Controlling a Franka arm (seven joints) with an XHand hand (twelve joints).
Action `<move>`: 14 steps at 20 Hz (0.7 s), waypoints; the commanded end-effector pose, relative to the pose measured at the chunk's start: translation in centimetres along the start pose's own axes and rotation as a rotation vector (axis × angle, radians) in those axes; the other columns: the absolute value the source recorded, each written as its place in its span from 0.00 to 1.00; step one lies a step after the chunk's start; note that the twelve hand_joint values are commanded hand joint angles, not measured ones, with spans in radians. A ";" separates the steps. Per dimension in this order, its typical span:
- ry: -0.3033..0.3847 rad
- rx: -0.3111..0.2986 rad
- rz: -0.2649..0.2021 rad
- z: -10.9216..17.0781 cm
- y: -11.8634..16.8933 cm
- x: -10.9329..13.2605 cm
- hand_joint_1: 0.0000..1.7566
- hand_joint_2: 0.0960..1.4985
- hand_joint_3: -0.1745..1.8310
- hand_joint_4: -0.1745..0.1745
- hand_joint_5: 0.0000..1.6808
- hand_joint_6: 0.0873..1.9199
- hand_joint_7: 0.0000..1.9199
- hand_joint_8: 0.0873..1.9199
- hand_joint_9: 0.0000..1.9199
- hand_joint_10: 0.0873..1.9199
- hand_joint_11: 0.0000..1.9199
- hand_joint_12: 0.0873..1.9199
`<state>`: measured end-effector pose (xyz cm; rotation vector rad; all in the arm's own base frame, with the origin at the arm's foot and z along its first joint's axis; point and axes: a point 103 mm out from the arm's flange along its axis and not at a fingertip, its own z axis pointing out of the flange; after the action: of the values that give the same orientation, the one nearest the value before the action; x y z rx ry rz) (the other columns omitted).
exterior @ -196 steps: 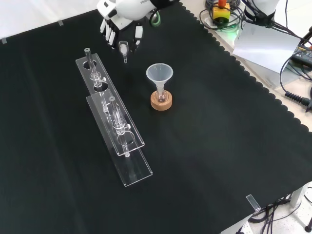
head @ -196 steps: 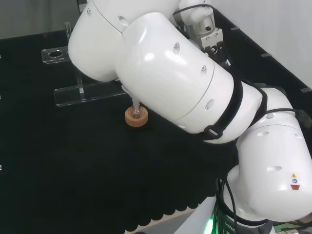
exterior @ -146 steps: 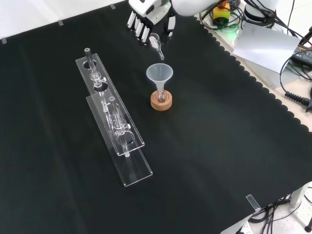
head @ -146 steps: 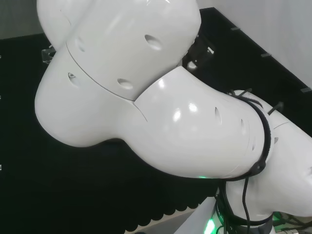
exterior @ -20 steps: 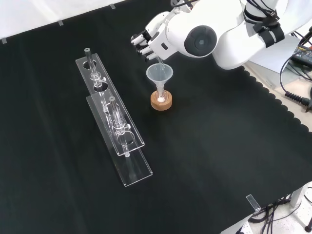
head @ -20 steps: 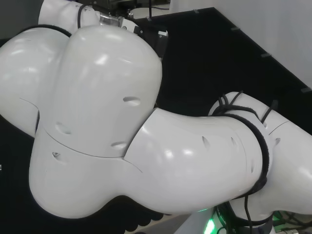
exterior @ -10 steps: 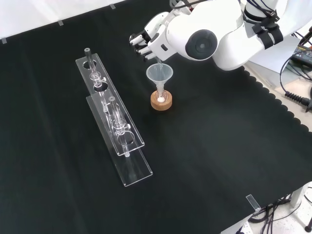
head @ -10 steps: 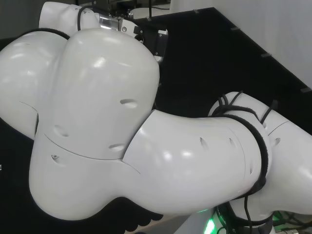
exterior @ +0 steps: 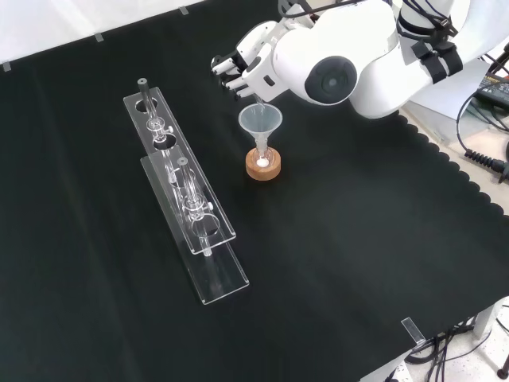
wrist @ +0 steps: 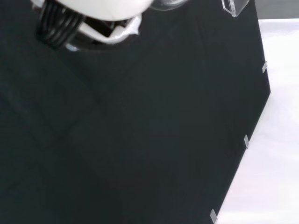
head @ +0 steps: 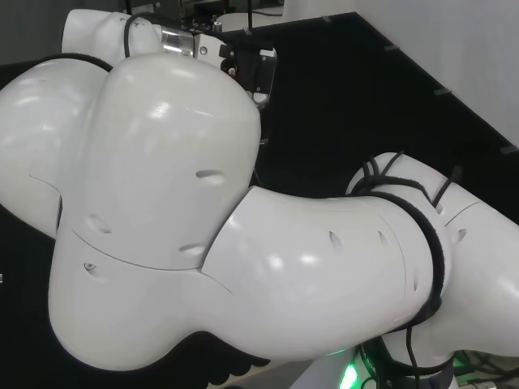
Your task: Pour all the NaCl from the weighing funnel into the round-bottom flask.
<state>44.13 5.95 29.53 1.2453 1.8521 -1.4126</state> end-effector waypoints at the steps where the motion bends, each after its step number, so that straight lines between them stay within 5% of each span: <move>1: -0.021 0.007 0.009 -0.2 -0.1 -0.1 0.63 0.39 0.45 1.00 0.72 0.40 0.39 0.31 0.56 0.14 0.36 0.57; 14: -0.049 0.014 0.016 -1.0 -0.4 0.1 0.63 0.39 0.45 1.00 0.72 0.40 0.39 0.31 0.55 0.14 0.35 0.57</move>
<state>43.92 6.81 29.88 1.2209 1.8027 -1.4348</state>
